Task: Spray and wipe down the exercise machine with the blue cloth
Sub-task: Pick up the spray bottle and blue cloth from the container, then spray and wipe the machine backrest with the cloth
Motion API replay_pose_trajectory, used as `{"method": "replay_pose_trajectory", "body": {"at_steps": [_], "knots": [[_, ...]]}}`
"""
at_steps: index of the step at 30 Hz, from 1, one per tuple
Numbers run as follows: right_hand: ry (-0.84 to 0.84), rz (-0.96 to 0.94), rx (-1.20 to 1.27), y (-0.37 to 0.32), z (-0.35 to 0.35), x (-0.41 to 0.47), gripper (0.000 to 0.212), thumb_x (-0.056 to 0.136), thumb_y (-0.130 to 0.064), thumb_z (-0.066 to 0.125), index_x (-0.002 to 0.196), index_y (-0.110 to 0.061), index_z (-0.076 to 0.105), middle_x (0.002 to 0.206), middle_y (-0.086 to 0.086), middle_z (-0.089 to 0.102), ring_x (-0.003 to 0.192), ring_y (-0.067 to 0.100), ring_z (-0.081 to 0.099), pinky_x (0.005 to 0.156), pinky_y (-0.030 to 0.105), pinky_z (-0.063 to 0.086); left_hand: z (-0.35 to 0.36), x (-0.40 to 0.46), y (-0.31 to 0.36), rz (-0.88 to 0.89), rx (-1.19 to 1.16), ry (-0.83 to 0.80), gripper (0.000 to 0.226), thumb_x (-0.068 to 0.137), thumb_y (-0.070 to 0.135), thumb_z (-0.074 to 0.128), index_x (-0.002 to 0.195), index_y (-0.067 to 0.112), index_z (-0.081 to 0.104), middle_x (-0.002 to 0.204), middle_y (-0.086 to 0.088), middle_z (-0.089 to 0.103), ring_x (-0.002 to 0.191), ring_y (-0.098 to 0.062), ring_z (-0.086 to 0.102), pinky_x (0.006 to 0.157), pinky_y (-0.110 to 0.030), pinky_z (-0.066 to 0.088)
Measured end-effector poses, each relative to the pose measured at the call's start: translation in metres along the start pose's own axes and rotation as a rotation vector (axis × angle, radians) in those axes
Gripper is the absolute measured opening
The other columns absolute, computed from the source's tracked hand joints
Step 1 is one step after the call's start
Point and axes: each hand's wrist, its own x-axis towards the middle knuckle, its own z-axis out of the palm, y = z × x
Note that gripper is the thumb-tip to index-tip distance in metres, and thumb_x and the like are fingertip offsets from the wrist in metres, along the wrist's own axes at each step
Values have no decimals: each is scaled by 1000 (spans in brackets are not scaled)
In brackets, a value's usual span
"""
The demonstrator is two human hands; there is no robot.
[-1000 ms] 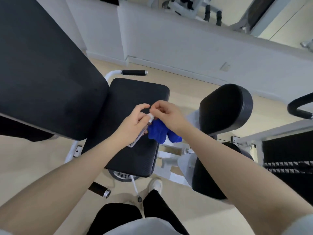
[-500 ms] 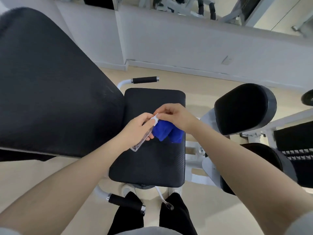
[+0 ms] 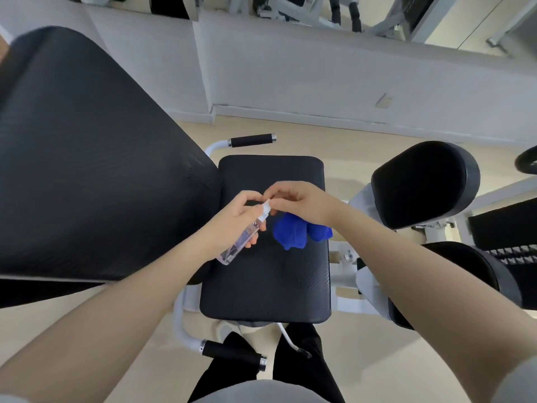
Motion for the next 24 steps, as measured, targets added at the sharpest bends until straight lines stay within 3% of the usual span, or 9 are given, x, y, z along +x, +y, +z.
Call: {"method": "replay_pose_trajectory", "body": {"at_steps": [3,6,10,13,16,18,20,22,24], "knots": [[39,-30,60,1,-5,2,11,90,-11,59,99,-11,66,86,3,69,80,9,63,80,17,48,-1,3,2,10,41,34,35,94,34,46,128,31,36,86,-5,63,65,-20,57,62,-33,50],[34,-48,-50,1,-7,11,7,89,-15,61,94,-13,66,82,2,68,79,16,63,84,30,49,5,7,1,42,115,63,37,95,33,45,130,30,37,84,2,62,65,-15,58,64,-31,51],[6,-52,4,3,-19,17,15,93,-10,54,99,-11,67,85,-9,65,76,-1,60,78,14,46,13,11,5,31,2,135,38,97,19,43,133,26,37,89,-1,60,69,-15,61,70,-33,53],[-15,-48,163,9,-26,16,19,95,-9,50,103,-12,67,96,-8,67,87,-1,61,83,15,47,19,10,11,19,-130,123,43,96,16,46,134,34,35,100,-5,59,73,-17,66,67,-31,55],[-13,-41,195,14,-25,21,16,93,-12,54,105,-15,65,92,-6,68,87,2,62,84,16,47,24,11,9,-7,-180,141,48,96,18,46,136,41,33,98,-7,55,65,-19,62,61,-30,53],[57,22,101,17,-26,28,16,93,-23,56,108,-19,60,87,-5,68,87,7,62,86,21,46,22,13,7,-6,46,302,49,95,22,48,137,41,32,95,-4,54,63,-15,58,62,-31,52],[108,127,-68,18,-29,36,20,93,-31,53,107,-18,59,95,-1,68,91,12,59,83,23,42,16,14,4,-12,488,524,53,94,26,47,142,38,27,96,-2,52,71,-16,56,67,-34,51],[62,175,-226,15,-28,45,23,90,-19,54,112,-13,58,111,3,63,98,16,55,81,21,39,8,10,3,-20,861,627,60,94,25,45,146,36,17,88,-3,50,66,-22,54,59,-39,48],[-28,167,-428,11,-25,53,36,84,-5,51,120,-8,55,121,7,57,109,22,52,85,22,40,-5,8,0,41,1157,711,64,87,19,56,144,31,29,75,-5,45,46,-21,43,40,-29,36]]}}
